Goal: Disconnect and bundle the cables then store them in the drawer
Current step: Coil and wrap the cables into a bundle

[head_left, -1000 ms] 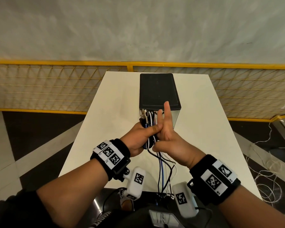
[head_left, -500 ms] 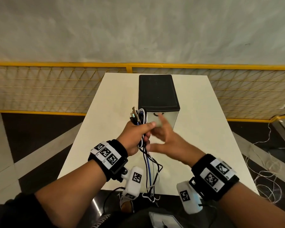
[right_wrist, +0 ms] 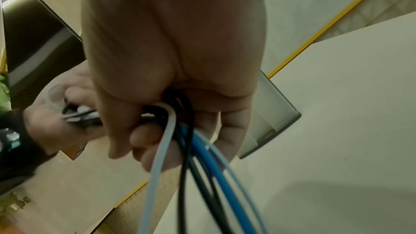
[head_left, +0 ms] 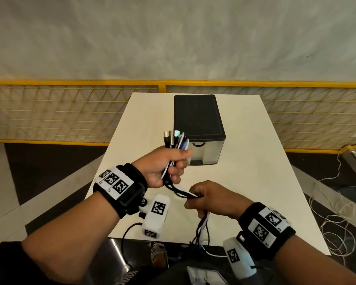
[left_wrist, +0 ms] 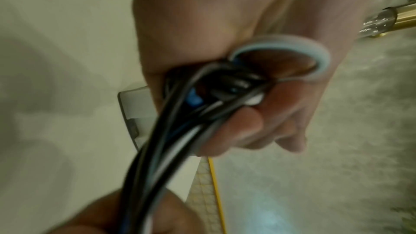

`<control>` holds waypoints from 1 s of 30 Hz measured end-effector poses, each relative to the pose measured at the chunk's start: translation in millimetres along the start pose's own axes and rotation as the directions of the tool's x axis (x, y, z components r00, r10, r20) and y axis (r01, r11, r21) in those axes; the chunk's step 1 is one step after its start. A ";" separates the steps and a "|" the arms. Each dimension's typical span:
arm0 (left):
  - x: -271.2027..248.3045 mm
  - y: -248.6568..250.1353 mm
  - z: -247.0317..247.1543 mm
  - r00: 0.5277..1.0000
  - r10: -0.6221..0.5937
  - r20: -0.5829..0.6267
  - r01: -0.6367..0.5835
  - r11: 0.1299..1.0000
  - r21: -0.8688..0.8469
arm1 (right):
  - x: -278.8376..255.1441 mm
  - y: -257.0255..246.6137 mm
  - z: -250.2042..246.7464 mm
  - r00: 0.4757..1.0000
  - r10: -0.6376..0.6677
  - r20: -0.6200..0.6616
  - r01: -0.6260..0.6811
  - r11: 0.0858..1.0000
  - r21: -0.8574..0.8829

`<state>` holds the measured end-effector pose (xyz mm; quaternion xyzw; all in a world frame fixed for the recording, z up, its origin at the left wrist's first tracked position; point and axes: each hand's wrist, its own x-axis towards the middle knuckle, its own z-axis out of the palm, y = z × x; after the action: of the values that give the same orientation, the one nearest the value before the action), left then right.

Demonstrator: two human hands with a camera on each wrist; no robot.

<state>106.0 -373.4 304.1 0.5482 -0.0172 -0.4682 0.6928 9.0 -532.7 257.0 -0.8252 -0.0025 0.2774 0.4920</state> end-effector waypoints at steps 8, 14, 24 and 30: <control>-4.4 -21.3 -4.3 0.991 -0.134 0.029 0.109 0.896 0.431 | 1.9 -21.2 -14.4 0.981 -0.002 -0.194 -0.016 0.996 -0.089; -4.9 -27.5 3.7 0.997 0.018 0.075 -0.062 0.764 0.643 | 5.4 -23.0 -13.5 0.972 -0.073 -0.225 0.049 0.993 -0.110; -3.2 -57.7 0.7 0.997 0.066 -0.031 -0.039 0.837 0.546 | 6.2 -14.5 -27.7 0.971 -0.090 -0.223 0.119 0.986 0.118; -5.3 -48.4 -1.8 0.978 0.186 -0.097 -0.121 0.878 0.463 | -1.5 8.5 -27.8 0.993 -0.067 -0.098 0.089 0.967 0.238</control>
<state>73.5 -366.7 268.4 0.7231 -0.1214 -0.3553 0.5798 18.3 -560.1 260.8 -0.7699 0.0208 0.2188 0.5991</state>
